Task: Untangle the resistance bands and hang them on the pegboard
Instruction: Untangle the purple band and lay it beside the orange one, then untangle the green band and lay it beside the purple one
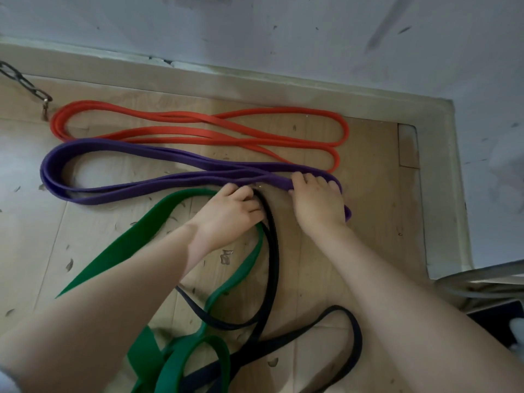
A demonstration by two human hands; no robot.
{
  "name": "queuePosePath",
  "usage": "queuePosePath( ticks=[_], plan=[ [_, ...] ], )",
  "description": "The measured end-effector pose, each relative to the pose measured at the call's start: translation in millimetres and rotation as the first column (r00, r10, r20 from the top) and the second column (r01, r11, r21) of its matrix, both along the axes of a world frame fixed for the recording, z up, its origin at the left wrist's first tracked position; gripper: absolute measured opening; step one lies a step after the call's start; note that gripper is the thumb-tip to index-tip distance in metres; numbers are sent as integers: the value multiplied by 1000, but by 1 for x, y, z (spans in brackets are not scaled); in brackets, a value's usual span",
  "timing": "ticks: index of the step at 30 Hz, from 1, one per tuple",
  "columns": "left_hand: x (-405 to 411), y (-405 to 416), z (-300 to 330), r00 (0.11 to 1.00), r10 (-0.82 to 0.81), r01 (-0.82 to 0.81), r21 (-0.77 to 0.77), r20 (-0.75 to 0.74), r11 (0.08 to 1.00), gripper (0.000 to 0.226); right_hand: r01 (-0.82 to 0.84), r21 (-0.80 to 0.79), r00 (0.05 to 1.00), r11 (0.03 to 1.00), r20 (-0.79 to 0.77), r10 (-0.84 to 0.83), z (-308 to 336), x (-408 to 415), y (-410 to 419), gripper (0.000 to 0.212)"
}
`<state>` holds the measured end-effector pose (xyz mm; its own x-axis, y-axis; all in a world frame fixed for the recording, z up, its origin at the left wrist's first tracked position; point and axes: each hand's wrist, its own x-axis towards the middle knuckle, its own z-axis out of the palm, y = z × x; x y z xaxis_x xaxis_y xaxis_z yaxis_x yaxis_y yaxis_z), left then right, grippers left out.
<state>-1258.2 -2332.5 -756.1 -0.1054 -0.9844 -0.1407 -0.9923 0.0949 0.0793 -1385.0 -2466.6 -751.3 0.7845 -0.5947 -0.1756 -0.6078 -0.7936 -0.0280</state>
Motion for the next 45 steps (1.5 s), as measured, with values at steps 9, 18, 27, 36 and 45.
queuePosePath(
  ticks=[9,18,27,36,45],
  plan=[
    [-2,12,-5,981,58,-60,-7,-184,998,66,17,-163,999,986,-48,-25,-25,-33,26,61],
    [20,57,-2,765,643,-641,64,-18,765,41,20,288,999,957,21,-27,3,-24,102,57],
    [-30,102,65,413,568,-831,-40,-712,554,20,120,685,703,719,453,-549,84,-30,134,40],
    [-73,193,272,160,228,-902,-48,-960,430,28,-272,748,632,605,613,-474,276,-61,234,54],
    [-149,272,442,327,-146,-811,-357,-934,464,34,-583,573,330,576,815,-477,448,-95,320,51]
  ],
)
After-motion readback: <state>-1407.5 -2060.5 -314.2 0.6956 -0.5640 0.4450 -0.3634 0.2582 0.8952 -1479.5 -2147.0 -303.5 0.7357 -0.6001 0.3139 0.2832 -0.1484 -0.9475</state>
